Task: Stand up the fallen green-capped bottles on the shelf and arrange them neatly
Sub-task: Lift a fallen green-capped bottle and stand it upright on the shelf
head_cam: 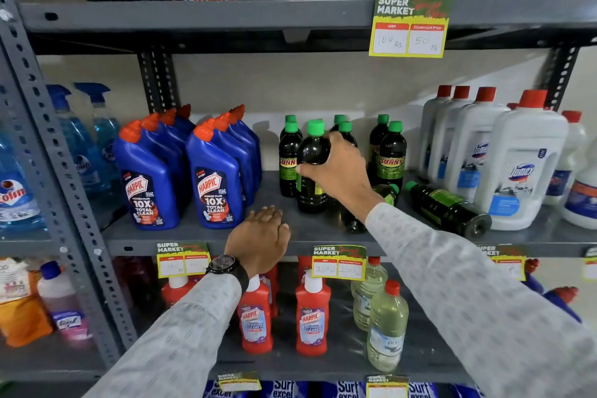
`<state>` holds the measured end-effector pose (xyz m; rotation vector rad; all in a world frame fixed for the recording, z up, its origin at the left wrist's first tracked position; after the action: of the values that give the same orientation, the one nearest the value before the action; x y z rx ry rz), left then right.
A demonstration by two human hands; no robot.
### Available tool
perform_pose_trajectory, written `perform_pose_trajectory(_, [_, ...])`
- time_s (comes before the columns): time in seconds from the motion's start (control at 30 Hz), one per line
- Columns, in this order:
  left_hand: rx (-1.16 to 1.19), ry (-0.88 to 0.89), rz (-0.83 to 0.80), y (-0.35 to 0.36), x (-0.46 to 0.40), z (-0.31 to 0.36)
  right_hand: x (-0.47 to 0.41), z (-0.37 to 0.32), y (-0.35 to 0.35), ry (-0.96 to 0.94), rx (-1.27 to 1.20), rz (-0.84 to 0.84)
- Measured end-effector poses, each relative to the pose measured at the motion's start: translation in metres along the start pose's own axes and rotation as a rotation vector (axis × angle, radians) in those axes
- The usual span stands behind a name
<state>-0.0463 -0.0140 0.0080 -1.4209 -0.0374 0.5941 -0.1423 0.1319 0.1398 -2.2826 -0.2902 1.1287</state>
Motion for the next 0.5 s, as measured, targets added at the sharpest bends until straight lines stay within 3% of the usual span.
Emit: perform_pose_trajectory(0.5, [-0.046, 0.006, -0.005, 0.001, -0.001, -0.001, 0.005, 0.013, 0.023, 0.031, -0.026, -0.151])
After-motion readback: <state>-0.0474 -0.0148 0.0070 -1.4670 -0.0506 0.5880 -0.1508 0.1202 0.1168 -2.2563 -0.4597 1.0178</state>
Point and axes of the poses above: each hand's wrist, its own x-axis away from the middle knuckle, its own y-axis out of the palm, z = x × y, the point moved 5 cm from there along -x, towards the middle knuckle, and after that the axes turned 9 degrees about -y, right-handed, at the moved point
